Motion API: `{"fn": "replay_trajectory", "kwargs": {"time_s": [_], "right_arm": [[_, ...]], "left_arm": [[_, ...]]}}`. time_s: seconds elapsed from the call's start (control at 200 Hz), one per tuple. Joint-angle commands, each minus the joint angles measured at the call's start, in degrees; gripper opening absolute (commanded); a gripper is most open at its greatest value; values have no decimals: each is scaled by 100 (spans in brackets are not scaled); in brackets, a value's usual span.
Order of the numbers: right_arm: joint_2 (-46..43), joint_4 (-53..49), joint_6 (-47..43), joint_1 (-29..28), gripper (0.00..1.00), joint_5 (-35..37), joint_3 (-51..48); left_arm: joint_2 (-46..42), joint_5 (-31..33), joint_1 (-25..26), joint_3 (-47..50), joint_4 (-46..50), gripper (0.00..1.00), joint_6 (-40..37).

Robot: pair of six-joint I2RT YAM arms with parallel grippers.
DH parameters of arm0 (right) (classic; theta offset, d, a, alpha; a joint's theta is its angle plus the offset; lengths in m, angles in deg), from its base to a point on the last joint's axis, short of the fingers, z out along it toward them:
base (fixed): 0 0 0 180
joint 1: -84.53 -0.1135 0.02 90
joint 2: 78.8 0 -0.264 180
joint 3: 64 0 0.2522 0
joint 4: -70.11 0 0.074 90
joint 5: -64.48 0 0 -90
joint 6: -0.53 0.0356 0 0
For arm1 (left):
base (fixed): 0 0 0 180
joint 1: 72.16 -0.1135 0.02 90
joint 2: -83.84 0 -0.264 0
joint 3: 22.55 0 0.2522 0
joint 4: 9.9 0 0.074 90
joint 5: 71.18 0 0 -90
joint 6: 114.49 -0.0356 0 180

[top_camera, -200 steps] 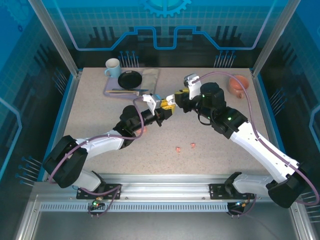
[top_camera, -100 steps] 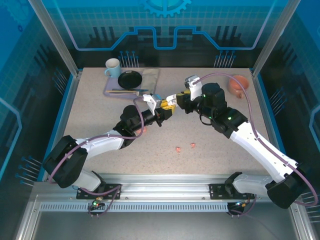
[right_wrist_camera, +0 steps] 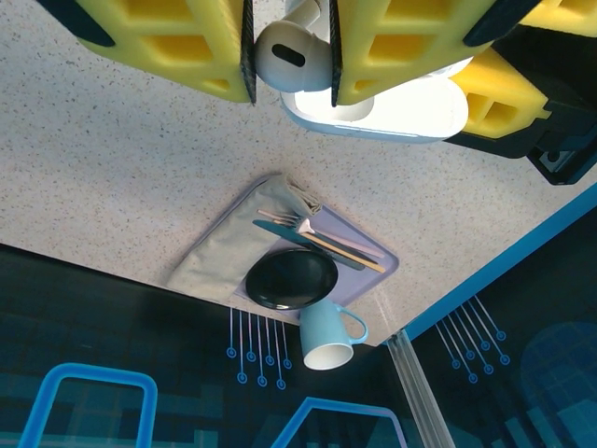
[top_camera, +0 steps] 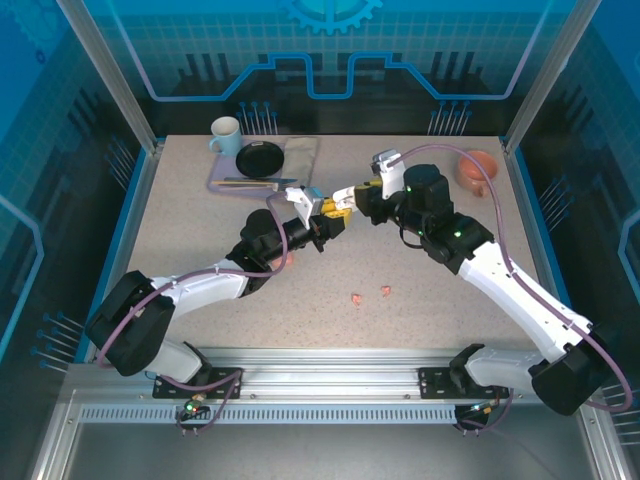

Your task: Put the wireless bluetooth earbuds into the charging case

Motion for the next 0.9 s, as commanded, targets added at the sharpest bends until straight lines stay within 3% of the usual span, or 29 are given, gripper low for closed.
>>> {"fn": "replay_trajectory", "kwargs": {"time_s": [0.0,0.365,0.895], "right_arm": [[49,187,49,74,26,-164,-18],[71,78,-138,65,24,-218,-39],[-120,24,-828,-401,24,498,-293]], "left_arm": [[-168,-93,65,-161,-93,0,34],[-126,-80,84,-205,-106,0,32],[-56,-32,94,-287,-104,0,36]]}}
